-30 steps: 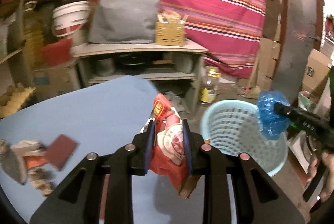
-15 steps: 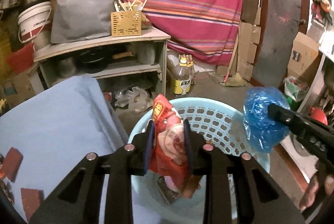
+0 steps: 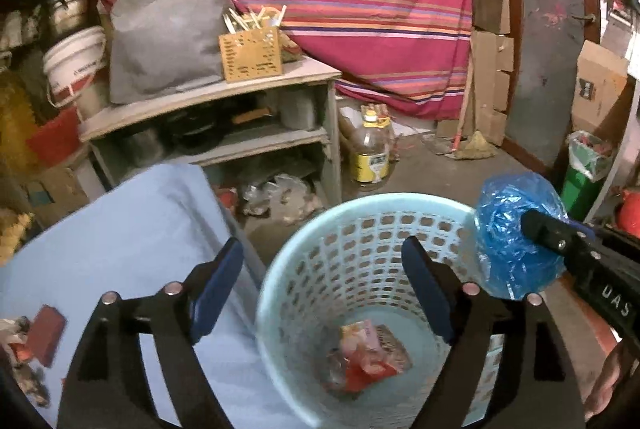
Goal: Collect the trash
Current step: 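Carry both bags to the basket, opening the left tool then the right tool, then grasp the black ribbed cylinder with the left tool while the right tool grasps a maroon scouring pad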
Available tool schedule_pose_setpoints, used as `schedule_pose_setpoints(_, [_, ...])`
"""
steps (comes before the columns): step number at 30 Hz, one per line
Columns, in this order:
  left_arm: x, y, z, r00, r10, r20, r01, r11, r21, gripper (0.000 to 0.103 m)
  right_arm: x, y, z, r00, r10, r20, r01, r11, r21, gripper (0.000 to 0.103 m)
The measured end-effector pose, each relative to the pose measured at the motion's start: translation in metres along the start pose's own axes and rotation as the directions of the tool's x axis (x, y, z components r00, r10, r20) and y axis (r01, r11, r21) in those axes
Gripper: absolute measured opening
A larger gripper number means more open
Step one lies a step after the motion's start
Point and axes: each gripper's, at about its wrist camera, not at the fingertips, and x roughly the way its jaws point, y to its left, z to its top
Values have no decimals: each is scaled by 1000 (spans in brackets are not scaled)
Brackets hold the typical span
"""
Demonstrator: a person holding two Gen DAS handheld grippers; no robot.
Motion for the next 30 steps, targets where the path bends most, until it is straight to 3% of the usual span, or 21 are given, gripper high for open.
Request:
schedule_pose_setpoints(7, [-22, 34, -7, 998, 67, 20, -66, 997, -47, 91, 19, 12, -3, 1000, 6, -26, -7, 1000, -9, 13])
schedule_pose_setpoints(12, [-30, 52, -11, 995, 97, 14, -96, 993, -73, 91, 32, 24, -4, 1000, 11, -21, -11, 1000, -6, 16])
schedule_pose_setpoints(13, [-32, 57, -12, 995, 102, 14, -101, 992, -80, 91, 34, 27, -5, 1000, 12, -19, -12, 1000, -8, 27])
schedule_pose_setpoints(14, [-33, 60, -13, 994, 106, 13, -104, 991, -85, 91, 36, 29, -5, 1000, 4, -18, -5, 1000, -11, 48])
schedule_pose_setpoints(16, [-36, 65, -16, 994, 111, 11, -110, 990, -88, 91, 40, 35, -6, 999, -27, -18, 26, 1000, -13, 73])
schedule_pose_setpoints(23, [-56, 95, -30, 988, 153, 11, -151, 982, -112, 94, 45, 53, -5, 999, -44, -21, 44, 999, -21, 83])
schedule_pose_setpoints(30, [-98, 148, -57, 973, 231, 22, -226, 963, -148, 98, 34, 106, -6, 999, -38, 23, 40, 996, -82, 96])
